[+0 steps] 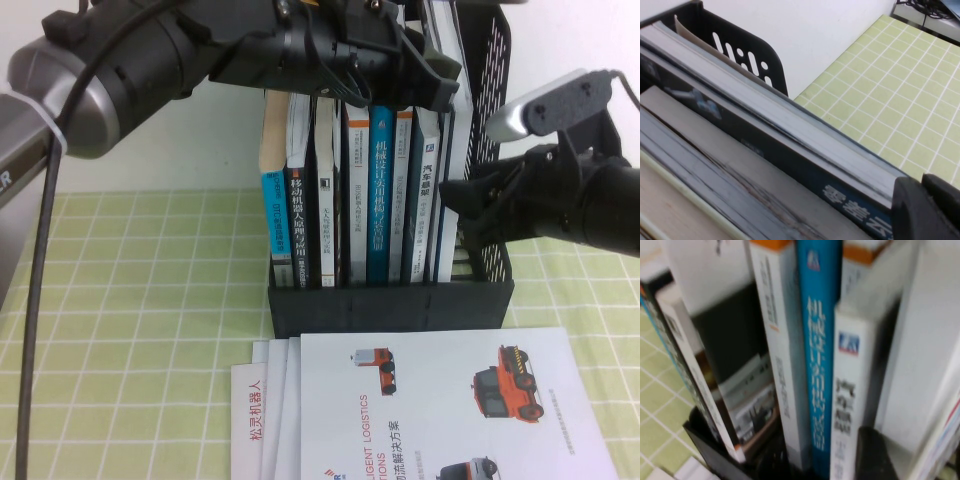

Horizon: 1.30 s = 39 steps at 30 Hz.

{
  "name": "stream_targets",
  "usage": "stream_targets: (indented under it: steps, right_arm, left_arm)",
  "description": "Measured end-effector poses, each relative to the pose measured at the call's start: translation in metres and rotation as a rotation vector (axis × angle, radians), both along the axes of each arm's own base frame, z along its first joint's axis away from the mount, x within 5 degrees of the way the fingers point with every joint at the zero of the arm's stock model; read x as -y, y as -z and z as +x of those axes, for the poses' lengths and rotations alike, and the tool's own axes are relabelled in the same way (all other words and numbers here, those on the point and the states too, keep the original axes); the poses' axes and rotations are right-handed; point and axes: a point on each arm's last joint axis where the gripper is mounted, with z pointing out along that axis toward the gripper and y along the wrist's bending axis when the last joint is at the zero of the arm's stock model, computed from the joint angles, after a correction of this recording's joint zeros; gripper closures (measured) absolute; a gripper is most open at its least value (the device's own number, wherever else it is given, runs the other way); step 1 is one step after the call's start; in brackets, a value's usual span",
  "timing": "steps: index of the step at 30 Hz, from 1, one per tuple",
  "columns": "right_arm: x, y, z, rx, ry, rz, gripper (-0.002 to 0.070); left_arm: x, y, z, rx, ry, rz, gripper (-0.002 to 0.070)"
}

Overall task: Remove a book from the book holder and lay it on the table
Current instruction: Hold the bookshelf, then pick up the right side book from the book shelf

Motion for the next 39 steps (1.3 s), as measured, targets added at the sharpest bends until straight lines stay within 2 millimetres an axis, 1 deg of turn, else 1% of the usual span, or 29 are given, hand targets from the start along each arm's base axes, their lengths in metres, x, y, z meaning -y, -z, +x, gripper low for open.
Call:
stream_targets:
  steps: [6,21,32,35,39]
  right_arm:
    - [-0.001,-0.012,0.006,0.044,0.006,0.0,0.0331]
    - [0.001,-0.013,0.007,0.097,-0.002,-0.09,0.0331]
    - [0.004,-0.012,0.009,0.098,0.034,-0.115,0.0332]
    - [0.003,-0.007,0.012,0.089,0.032,-0.127,0.0332]
    - [-0.001,0.009,0.021,0.049,0.024,-0.143,0.0342]
  left_arm:
    - [0.0,0.0,0.0,0.0,0.0,0.0,0.0678]
    - [0.0,0.0,0.001,0.006,-0.01,-0.004,0.0678]
    - [0.0,0.0,0.002,0.006,-0.013,-0.005,0.0678]
    - [0.0,0.0,0.002,0.006,-0.013,-0.005,0.0678]
    - [0.0,0.0,0.002,0.006,-0.013,-0.005,0.0678]
